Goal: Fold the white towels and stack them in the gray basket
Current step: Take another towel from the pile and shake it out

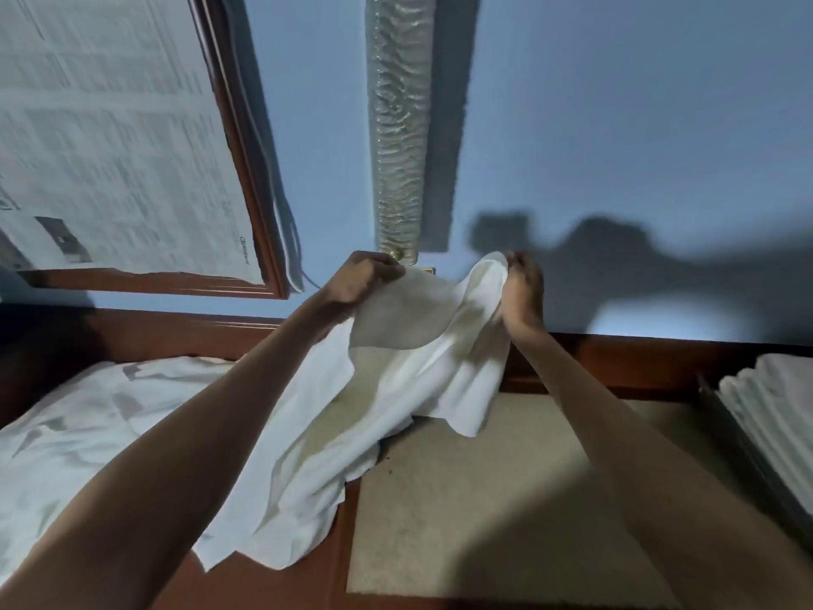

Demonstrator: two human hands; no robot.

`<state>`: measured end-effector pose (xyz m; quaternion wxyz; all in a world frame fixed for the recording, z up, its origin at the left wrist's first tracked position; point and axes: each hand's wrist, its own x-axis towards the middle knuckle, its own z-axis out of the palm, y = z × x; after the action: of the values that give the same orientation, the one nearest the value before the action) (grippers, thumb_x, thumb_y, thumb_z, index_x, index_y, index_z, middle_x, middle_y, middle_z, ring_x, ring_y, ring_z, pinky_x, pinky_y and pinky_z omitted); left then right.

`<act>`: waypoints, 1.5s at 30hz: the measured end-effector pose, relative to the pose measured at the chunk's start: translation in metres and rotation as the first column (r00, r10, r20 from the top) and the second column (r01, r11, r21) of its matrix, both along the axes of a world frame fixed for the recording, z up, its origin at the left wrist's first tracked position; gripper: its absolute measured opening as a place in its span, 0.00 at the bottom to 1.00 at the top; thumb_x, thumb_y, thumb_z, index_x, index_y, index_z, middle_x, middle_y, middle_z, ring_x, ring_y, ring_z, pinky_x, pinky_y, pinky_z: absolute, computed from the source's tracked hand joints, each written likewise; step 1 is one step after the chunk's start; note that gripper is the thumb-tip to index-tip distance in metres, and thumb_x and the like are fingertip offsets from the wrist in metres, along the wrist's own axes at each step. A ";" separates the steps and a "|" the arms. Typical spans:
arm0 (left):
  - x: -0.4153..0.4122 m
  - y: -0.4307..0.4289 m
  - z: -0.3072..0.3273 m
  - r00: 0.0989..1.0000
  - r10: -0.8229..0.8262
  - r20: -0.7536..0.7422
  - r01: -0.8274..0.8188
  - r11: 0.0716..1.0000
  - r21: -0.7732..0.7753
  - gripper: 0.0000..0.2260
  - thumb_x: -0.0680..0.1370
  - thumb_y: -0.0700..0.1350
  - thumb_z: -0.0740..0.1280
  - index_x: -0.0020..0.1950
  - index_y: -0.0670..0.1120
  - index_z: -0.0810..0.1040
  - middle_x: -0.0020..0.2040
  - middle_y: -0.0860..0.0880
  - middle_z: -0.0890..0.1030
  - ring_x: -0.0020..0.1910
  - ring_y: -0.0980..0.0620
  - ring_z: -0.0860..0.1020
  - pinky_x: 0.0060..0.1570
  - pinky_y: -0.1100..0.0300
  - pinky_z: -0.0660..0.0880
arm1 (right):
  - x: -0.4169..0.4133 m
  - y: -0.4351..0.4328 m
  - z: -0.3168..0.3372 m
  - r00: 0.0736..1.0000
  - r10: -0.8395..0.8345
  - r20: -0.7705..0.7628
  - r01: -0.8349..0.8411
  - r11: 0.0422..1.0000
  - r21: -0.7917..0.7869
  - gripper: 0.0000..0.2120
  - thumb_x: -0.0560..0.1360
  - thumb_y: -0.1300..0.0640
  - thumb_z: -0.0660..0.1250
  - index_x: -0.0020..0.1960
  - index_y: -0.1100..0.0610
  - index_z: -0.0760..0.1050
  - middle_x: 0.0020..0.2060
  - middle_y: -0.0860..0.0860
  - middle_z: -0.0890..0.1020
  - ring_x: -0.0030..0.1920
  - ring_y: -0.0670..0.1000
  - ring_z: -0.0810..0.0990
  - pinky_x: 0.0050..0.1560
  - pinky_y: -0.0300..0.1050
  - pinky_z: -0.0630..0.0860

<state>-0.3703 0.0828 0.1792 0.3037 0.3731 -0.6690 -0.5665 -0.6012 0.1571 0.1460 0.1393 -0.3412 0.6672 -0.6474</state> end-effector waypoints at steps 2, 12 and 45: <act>-0.033 0.023 0.001 0.999 -0.020 -0.045 0.022 0.998 0.050 0.08 0.78 0.38 0.69 0.38 0.43 0.78 0.34 0.47 0.76 0.32 0.50 0.74 0.35 0.61 0.71 | -0.031 0.028 0.009 0.999 -0.046 -0.026 0.046 0.999 -0.025 0.17 0.82 0.65 0.58 0.35 0.51 0.65 0.33 0.47 0.72 0.34 0.44 0.68 0.37 0.35 0.65; -0.197 0.137 0.001 0.972 -0.145 -0.186 0.191 0.946 0.262 0.06 0.76 0.41 0.69 0.40 0.44 0.79 0.37 0.46 0.78 0.36 0.47 0.77 0.40 0.58 0.74 | -0.176 0.173 0.025 0.983 -0.182 -0.024 0.177 0.974 -0.141 0.20 0.81 0.69 0.58 0.36 0.49 0.65 0.33 0.45 0.71 0.32 0.31 0.71 0.40 0.29 0.66; -0.245 0.151 -0.262 0.670 0.027 0.742 0.175 0.966 -0.192 0.15 0.82 0.53 0.67 0.67 0.50 0.78 0.66 0.48 0.79 0.66 0.43 0.74 0.62 0.47 0.74 | -0.296 0.249 -0.225 0.970 0.180 -0.163 0.013 0.633 0.774 0.08 0.80 0.58 0.65 0.56 0.59 0.80 0.53 0.58 0.84 0.54 0.59 0.82 0.54 0.53 0.79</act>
<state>-0.6157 0.2339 -0.0827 0.0278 0.5016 -0.8142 -0.2911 -0.8974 0.4057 -0.0790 0.2249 -0.3508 0.8736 -0.2515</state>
